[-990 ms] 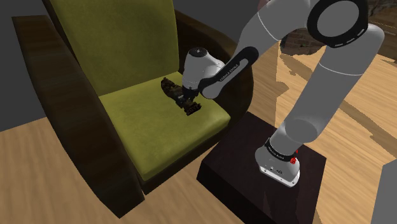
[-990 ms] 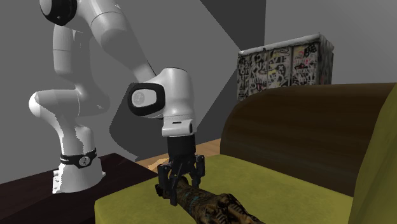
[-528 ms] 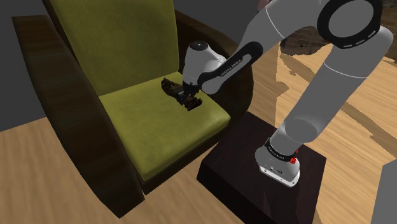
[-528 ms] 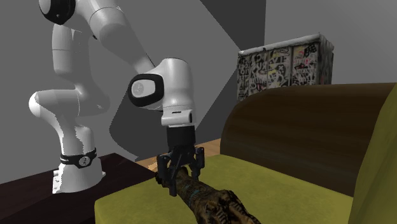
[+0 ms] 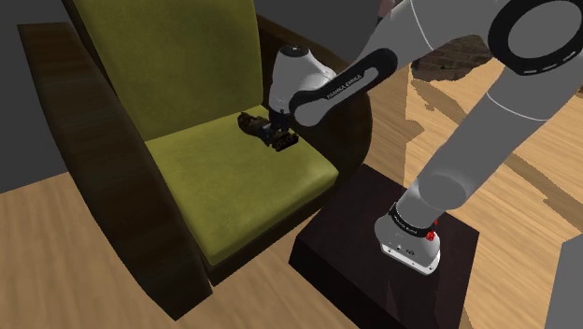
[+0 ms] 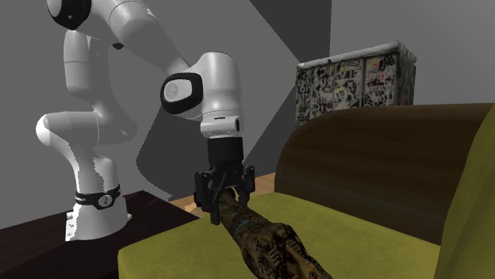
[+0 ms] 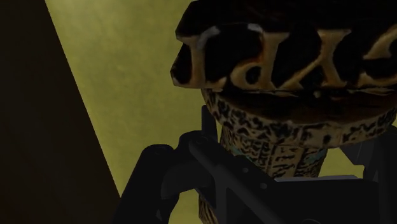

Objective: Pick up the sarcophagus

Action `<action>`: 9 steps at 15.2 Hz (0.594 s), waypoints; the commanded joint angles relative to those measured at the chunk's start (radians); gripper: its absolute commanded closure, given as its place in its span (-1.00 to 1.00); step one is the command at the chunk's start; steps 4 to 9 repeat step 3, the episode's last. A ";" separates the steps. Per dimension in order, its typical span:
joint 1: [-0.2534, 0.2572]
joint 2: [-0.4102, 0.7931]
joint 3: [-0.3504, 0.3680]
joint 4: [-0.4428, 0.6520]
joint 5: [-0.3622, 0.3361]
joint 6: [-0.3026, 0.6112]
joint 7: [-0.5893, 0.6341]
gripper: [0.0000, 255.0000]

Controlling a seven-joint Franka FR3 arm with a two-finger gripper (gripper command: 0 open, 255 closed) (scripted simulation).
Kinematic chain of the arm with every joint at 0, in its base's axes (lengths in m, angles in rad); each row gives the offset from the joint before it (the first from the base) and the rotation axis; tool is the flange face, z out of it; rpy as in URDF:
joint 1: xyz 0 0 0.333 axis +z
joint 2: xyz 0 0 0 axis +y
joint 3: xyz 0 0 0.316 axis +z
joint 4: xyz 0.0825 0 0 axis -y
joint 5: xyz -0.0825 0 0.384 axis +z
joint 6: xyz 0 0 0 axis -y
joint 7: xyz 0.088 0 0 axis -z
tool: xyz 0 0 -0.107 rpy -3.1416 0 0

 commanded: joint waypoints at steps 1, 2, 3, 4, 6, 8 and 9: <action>0.002 -0.023 0.001 0.009 0.018 -0.028 -0.016 1.00; 0.002 -0.024 0.000 0.009 0.020 -0.030 -0.017 1.00; 0.002 -0.024 0.000 0.009 0.020 -0.030 -0.017 1.00; 0.002 -0.024 0.000 0.009 0.020 -0.030 -0.017 1.00; 0.002 -0.024 0.000 0.009 0.020 -0.030 -0.017 1.00; 0.002 -0.024 0.000 0.009 0.020 -0.030 -0.017 1.00; 0.002 -0.024 0.000 0.009 0.020 -0.030 -0.017 1.00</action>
